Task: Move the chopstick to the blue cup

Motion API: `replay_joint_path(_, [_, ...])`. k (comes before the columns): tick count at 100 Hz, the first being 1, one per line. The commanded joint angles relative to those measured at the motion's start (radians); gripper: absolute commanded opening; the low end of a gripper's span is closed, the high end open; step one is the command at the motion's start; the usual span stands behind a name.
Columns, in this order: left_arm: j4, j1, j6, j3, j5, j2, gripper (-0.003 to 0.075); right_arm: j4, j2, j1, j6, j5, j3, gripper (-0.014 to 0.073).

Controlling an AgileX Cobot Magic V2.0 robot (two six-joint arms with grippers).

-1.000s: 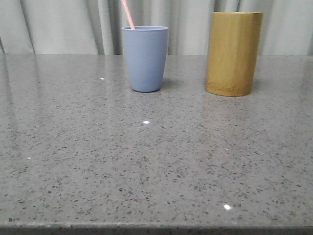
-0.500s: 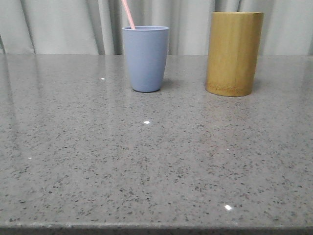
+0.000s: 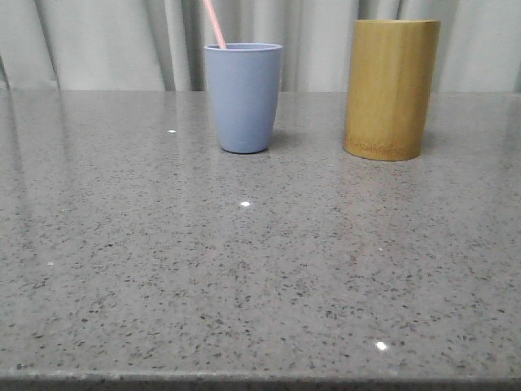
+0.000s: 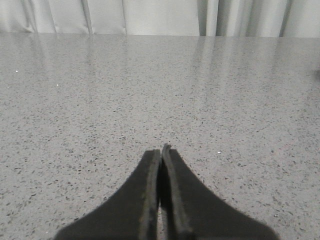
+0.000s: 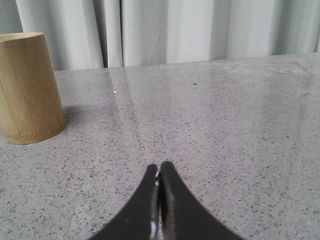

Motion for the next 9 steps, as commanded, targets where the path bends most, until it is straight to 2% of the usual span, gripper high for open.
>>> replay_joint_path(1, [-0.006,0.001,0.001,0.01,-0.078,-0.034,-0.0019,-0.013,-0.021,-0.006,-0.004,-0.077,0.001,-0.0097])
replay_joint_path(9, [-0.006,0.001,0.001,0.01,-0.078,-0.034,-0.0019,-0.013,-0.021,-0.006,-0.004,-0.077,0.001,-0.0097])
